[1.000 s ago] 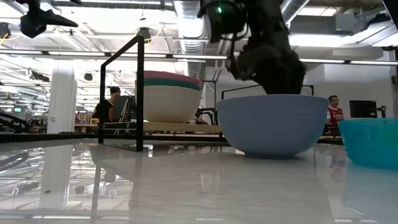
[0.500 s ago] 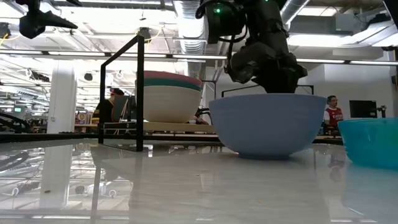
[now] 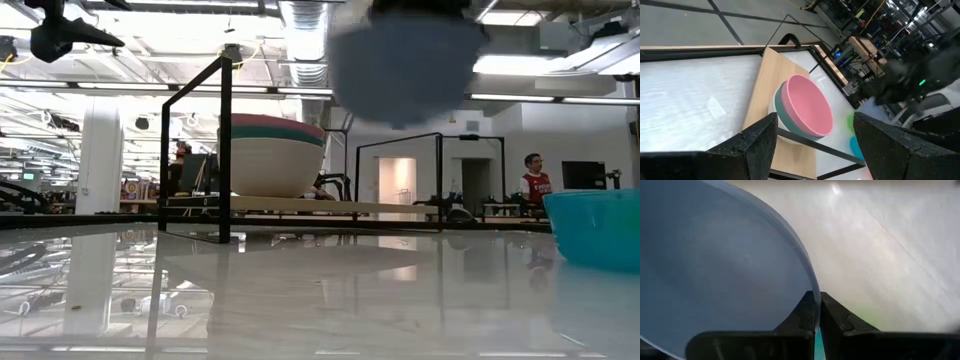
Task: Place and stack bowls onto a shelf
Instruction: Stack the blue bowl on top of the pink bowl on the shelf
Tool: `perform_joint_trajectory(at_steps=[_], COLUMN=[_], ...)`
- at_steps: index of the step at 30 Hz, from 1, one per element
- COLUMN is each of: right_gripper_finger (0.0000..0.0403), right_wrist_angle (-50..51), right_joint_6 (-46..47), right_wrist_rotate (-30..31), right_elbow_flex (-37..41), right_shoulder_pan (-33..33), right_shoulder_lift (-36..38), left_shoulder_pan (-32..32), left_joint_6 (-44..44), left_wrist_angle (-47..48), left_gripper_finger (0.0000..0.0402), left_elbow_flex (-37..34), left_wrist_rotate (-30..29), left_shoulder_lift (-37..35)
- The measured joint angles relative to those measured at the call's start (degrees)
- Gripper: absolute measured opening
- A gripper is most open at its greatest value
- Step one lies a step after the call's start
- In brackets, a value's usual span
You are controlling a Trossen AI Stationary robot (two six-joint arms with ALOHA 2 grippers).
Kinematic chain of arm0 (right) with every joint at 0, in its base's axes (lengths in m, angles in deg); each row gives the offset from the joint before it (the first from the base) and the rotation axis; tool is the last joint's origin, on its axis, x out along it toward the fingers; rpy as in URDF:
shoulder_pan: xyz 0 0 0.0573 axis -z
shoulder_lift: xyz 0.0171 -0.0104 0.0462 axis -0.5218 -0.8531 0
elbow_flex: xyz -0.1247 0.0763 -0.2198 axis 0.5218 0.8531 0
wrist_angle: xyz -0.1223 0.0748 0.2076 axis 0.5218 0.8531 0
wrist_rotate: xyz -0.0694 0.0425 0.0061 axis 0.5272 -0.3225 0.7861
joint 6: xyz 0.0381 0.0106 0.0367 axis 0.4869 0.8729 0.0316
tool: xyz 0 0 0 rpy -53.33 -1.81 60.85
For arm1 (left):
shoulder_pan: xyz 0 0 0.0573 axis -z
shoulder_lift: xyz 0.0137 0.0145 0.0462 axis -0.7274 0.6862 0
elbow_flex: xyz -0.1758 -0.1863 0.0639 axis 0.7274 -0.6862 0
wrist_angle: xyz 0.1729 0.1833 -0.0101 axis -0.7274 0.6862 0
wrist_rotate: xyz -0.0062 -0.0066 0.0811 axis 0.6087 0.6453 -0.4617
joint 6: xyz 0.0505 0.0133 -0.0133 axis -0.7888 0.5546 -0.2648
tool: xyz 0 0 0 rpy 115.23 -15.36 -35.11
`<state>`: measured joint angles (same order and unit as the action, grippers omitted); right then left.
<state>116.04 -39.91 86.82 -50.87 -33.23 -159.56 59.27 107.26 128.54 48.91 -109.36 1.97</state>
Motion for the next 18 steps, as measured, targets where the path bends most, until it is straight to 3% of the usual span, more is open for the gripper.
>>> perform_joint_trajectory(at_steps=[5, 9, 13, 18], right_gripper_finger=[0.0029, 0.0029, 0.0029, 0.0029], right_wrist_angle=[-2.8, -9.6, -15.7, -15.2], right_joint_6=[1.2, -1.9, -7.0, -10.5], right_wrist_rotate=[4.5, 4.7, 2.6, 0.7], right_elbow_flex=[-7.1, -11.0, -15.2, -21.6], right_shoulder_pan=[2.6, 6.9, 10.7, 13.9], right_shoulder_lift=[3.8, 3.0, -2.3, -10.1], left_shoulder_pan=[0.0, 0.0, 0.0, 0.0], left_joint_6=[0.6, 0.6, 1.2, 1.5], left_wrist_angle=[0.0, 0.1, 0.7, 0.8], left_gripper_finger=[0.0245, 0.0245, 0.0245, 0.0245], left_elbow_flex=[0.0, 0.0, 0.0, 0.0], left_wrist_rotate=[0.0, -0.1, 0.0, -0.1], left_shoulder_lift=[0.0, 0.0, 0.0, 0.0])
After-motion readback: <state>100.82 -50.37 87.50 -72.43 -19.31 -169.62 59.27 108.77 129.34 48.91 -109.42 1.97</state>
